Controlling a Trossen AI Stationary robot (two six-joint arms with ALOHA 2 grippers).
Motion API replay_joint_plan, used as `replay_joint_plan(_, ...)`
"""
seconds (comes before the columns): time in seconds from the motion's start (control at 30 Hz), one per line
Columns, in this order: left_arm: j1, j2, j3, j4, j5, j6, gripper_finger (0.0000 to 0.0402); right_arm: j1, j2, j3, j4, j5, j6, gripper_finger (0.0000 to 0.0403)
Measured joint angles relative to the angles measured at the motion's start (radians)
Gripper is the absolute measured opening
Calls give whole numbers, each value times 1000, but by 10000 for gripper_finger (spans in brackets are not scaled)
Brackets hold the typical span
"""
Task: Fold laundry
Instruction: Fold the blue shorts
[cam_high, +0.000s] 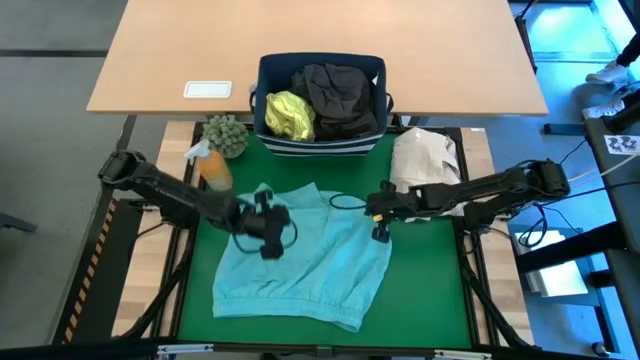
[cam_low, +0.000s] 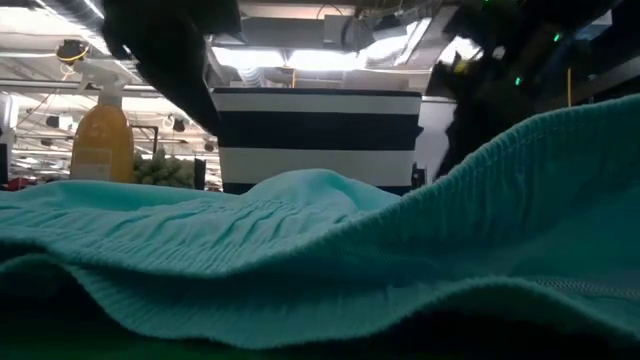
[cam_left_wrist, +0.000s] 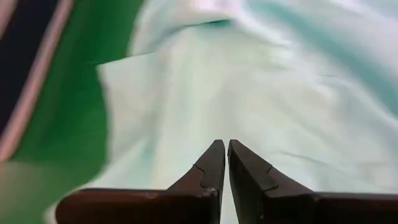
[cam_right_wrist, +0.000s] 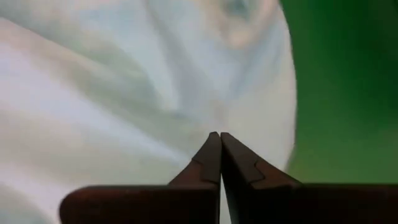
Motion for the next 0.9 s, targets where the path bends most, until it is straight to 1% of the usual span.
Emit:
replay_joint_plan(0.13, -97, 36, 0, 106, -11, -30, 18, 124, -23, 0, 147, -1, -75, 5)
replay_joint_plan(0.23, -144, 81, 0, 191, -13, -26, 18, 233, -19, 1, 236, 2, -148, 5)
replay_joint_plan(0.37, -183, 143, 0, 279, -16, -27, 18, 360, 3, 2, 290, 58, -150, 5)
replay_joint_plan(0.43, -197, 172, 0, 312, -17, -26, 18, 410, 19, 2, 307, 70, -147, 5)
replay_joint_plan(0.53, -208, 209, 0, 373, -19, -30, 18, 460, 53, 2, 338, 70, -108, 5)
replay_joint_plan(0.63, -209, 228, 0, 428, -18, -31, 18, 486, 97, 2, 375, 64, -50, 5)
replay_joint_plan(0.73, -209, 228, 0, 434, -4, -34, 18, 508, 143, 2, 428, 43, -32, 5)
replay_joint_plan(0.77, -212, 228, 0, 437, -2, -43, 18, 519, 159, 3, 456, 42, -31, 5)
replay_joint_plan(0.83, -217, 228, 0, 435, 4, -51, 18, 547, 193, 24, 457, 55, -53, 5)
replay_joint_plan(0.9, -218, 228, 0, 423, 44, -10, 18, 572, 233, 58, 421, 96, -89, 5)
